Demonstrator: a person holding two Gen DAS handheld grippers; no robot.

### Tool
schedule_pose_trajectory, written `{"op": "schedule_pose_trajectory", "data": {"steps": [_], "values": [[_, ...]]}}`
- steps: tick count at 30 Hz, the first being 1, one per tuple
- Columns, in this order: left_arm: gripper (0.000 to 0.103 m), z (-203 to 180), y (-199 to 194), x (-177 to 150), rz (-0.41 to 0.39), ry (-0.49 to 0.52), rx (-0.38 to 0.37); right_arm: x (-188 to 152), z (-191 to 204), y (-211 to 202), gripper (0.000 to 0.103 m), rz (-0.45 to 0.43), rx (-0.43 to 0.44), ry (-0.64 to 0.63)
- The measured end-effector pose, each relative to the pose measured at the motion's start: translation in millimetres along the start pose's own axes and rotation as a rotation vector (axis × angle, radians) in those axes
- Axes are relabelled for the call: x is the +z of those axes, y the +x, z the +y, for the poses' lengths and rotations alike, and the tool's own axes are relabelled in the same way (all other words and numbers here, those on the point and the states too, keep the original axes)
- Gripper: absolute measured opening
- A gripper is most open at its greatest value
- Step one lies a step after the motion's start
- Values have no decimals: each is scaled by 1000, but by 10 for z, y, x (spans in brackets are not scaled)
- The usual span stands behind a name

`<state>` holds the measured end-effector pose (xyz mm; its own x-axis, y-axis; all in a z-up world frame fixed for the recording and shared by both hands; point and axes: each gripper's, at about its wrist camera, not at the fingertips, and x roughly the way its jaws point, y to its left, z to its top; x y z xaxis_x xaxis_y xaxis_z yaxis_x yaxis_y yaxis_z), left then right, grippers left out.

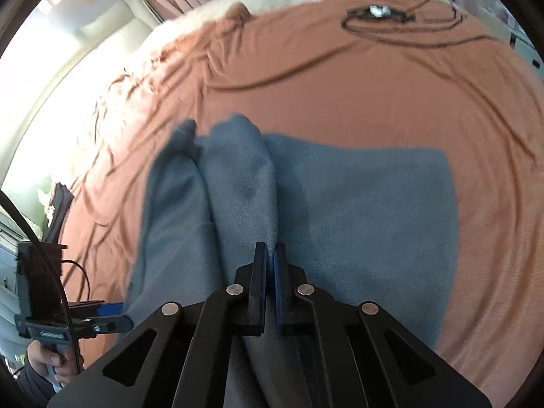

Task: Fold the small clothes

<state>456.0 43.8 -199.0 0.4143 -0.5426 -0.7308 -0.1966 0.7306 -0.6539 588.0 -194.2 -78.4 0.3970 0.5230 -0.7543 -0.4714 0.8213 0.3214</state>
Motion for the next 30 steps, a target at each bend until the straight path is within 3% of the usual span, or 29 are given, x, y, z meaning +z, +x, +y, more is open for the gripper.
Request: {"op": "schedule_pose_trajectory", "data": {"steps": [8, 16, 21, 27, 30], "values": [[56, -47, 4, 1, 3, 6, 19, -78, 183, -265, 0, -63, -64, -27], [56, -5, -200, 86, -26, -21, -9, -196, 770, -278, 0, -75, -96, -203], [56, 51, -411, 158, -74, -31, -9, -272, 983, -196, 0, -52, -54, -278], [56, 123, -502, 142, -91, -50, -1, -340, 982, 61, 5, 69, -8, -298], [56, 113, -520, 173, -94, -44, -1, -259, 889, 49, 12, 113, 93, -249]]}}
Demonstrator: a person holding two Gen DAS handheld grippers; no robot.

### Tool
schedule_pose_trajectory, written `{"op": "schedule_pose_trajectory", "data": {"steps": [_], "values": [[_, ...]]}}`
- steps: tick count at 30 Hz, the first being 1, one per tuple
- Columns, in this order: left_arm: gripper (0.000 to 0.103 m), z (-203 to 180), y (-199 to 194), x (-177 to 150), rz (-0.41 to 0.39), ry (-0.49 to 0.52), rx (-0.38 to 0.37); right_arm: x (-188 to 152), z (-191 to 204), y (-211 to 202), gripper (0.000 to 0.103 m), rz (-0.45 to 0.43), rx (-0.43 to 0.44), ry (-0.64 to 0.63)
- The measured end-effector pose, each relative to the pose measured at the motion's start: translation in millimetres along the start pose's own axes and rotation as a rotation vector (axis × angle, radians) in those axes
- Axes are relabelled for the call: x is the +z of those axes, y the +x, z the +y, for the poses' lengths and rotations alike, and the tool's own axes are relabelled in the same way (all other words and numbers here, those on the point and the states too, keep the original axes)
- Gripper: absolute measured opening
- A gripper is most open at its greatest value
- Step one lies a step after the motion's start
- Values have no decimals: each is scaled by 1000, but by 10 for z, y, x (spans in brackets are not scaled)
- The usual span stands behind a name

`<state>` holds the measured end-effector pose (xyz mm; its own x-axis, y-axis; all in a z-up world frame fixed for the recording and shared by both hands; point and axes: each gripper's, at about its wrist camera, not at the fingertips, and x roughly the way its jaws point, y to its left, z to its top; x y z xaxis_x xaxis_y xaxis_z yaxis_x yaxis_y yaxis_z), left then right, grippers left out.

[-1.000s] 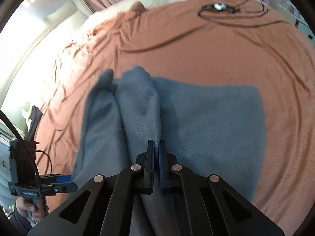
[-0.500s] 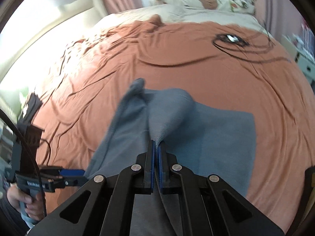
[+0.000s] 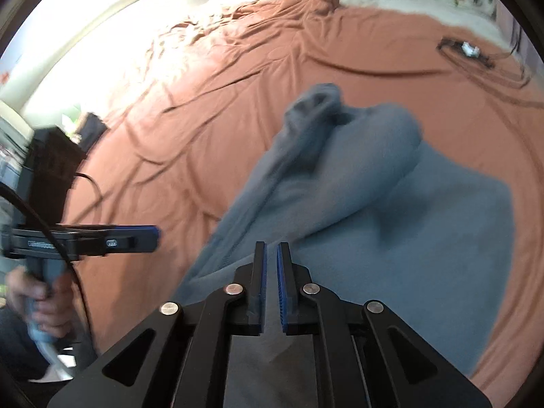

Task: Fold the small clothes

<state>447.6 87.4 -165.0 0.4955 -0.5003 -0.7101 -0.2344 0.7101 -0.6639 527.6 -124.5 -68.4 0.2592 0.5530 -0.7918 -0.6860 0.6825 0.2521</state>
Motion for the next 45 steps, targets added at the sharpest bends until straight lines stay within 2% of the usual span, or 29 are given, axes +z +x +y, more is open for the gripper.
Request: {"op": "schedule_pose_trajectory", "data": {"steps": [1, 3, 10, 13, 19, 22, 30, 37, 40, 45], "values": [[56, -29, -1, 18, -3, 6, 0, 13, -49, -57, 15, -10, 17, 11], [56, -116, -26, 58, -13, 26, -1, 23, -129, -162, 29, -32, 14, 28], [56, -623, 73, 310, -15, 135, 14, -136, -486, -596, 30, -143, 14, 132], [56, -892, 187, 398, -4, 185, 22, -240, -668, -740, 30, -181, -44, 204], [56, -1456, 490, 555, 17, 301, 70, -499, -974, -849, 30, -198, -113, 349], [56, -1699, 699, 628, 38, 349, 97, -586, -1007, -867, 30, -202, -134, 390], [56, -2142, 1274, 769, 102, 461, 258, -802, -1024, -938, 30, -193, -150, 449], [56, -2411, 1828, 695, 173, 612, 422, -899, -1070, -869, 30, -163, -175, 462], [56, -2432, 2066, 653, 211, 684, 548, -891, -1027, -795, 30, -153, -179, 461], [56, -2356, 2224, 616, 223, 730, 650, -887, -1020, -744, 30, -159, -156, 460]]}}
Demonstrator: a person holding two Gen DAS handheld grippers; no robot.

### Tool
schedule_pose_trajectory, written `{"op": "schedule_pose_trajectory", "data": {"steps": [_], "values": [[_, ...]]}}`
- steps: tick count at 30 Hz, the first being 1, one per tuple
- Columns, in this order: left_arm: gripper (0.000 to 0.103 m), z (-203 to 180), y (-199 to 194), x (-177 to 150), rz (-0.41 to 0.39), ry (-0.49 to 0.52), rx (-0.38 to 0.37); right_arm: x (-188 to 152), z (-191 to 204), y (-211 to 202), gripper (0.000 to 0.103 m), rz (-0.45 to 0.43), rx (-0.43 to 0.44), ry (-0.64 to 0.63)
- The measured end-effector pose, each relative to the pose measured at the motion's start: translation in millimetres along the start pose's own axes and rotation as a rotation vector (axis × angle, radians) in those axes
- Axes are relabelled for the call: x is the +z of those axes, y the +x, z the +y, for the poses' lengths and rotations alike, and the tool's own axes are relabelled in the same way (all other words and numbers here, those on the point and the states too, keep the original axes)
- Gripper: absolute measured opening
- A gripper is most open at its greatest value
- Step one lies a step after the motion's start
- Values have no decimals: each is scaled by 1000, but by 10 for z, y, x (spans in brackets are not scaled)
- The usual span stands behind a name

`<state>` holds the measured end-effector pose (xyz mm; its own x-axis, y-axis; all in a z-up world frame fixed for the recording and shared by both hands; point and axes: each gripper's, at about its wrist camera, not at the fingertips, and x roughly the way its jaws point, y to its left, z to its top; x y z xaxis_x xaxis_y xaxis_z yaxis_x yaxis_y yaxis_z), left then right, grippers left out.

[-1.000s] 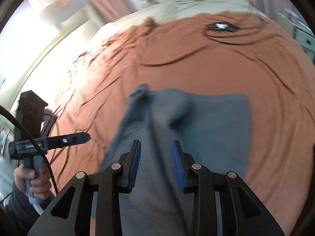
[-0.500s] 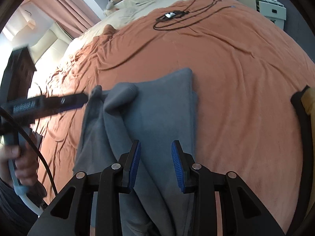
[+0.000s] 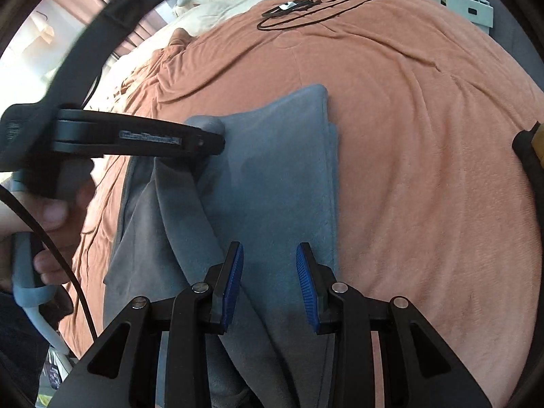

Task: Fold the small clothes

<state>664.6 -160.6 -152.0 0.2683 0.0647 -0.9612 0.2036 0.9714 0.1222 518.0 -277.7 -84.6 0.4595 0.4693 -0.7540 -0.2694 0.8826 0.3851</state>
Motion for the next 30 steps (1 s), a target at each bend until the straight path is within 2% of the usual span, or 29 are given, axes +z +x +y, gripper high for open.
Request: {"op": "schedule_pose_trajectory", "data": {"steps": [2, 3, 4, 6, 10, 12, 16, 23, 30], "values": [[43, 22, 8, -8, -2, 5, 15, -8, -22, 20, 30, 1, 9, 6], [25, 60, -9, -15, -6, 1, 23, -12, -24, 23, 30, 1, 13, 7], [13, 102, -27, -24, -14, -10, 16, -12, -25, 31, 30, 1, 17, 5], [7, 222, -83, -64, -32, -43, -41, -7, -28, 55, 30, -1, 12, 0], [5, 447, -283, -155, -96, -113, -112, 70, -27, 85, 30, -16, 13, 17], [5, 591, -407, -253, -137, -164, -171, 123, -30, 95, 30, -30, 24, 34], [5, 935, -543, -528, -196, -301, -271, 141, 2, 199, 30, -16, 32, 40], [4, 1210, -473, -1072, -211, -473, -346, -57, 303, 365, 30, 70, 55, -70], [3, 1364, -439, -1374, -232, -546, -388, -40, 401, 364, 30, 82, 50, -112]]}}
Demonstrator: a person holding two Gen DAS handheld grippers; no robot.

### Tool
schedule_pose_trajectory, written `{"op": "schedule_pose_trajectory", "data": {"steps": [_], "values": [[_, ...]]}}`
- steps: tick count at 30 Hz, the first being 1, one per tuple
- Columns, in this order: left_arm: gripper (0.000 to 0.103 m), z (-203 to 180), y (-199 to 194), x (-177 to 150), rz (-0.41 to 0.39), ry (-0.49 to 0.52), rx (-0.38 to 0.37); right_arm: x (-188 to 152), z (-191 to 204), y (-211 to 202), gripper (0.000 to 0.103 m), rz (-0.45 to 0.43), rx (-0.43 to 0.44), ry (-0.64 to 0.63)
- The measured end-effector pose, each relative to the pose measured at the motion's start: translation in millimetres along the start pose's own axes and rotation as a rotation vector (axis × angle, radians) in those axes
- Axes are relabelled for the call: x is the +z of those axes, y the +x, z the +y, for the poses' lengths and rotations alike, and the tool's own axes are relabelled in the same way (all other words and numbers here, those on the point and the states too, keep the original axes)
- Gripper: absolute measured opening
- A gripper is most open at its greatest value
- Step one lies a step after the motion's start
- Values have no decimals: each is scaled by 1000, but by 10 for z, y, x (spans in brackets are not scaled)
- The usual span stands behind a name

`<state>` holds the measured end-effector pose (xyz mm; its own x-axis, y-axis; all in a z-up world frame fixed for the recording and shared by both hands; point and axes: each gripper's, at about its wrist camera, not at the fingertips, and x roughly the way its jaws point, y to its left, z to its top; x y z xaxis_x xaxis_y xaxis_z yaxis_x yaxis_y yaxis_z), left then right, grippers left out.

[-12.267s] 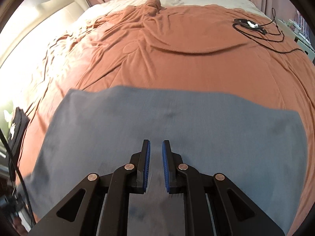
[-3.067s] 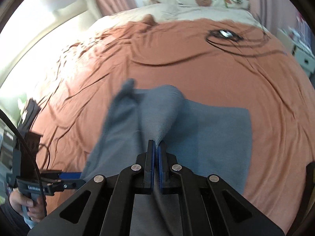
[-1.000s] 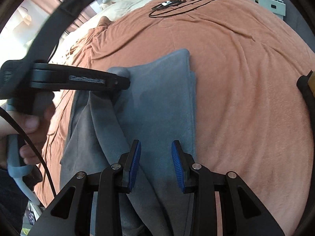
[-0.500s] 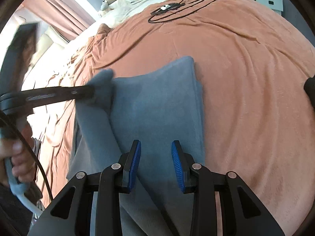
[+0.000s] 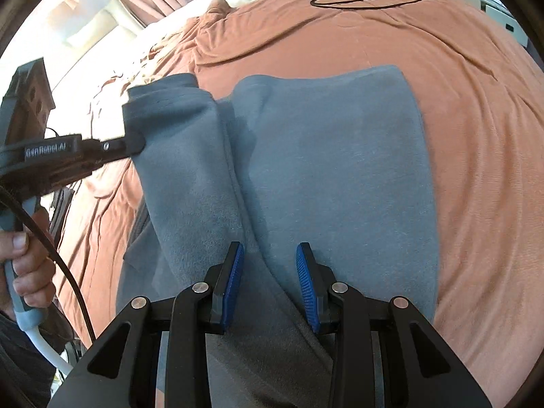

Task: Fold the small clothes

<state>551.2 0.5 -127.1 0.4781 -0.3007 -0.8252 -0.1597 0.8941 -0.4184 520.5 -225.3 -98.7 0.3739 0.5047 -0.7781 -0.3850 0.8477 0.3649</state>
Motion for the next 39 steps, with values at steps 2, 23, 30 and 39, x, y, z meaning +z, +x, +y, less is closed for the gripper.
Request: {"op": "schedule_pose_trajectory", "data": {"steps": [2, 23, 30, 39], "values": [[3, 69, -1, -47, 2, -18, -5, 45, -2, -14, 30, -4, 8, 7], [2, 592, 134, -374, 38, -176, -118, 623, 591, 479, 30, -25, 43, -136], [2, 611, 147, -369, 46, -167, -122, 804, 697, 698, 30, 0, 101, -252], [2, 632, 198, -306, 49, -189, -147, 856, 769, 767, 6, -13, 106, -341]]}}
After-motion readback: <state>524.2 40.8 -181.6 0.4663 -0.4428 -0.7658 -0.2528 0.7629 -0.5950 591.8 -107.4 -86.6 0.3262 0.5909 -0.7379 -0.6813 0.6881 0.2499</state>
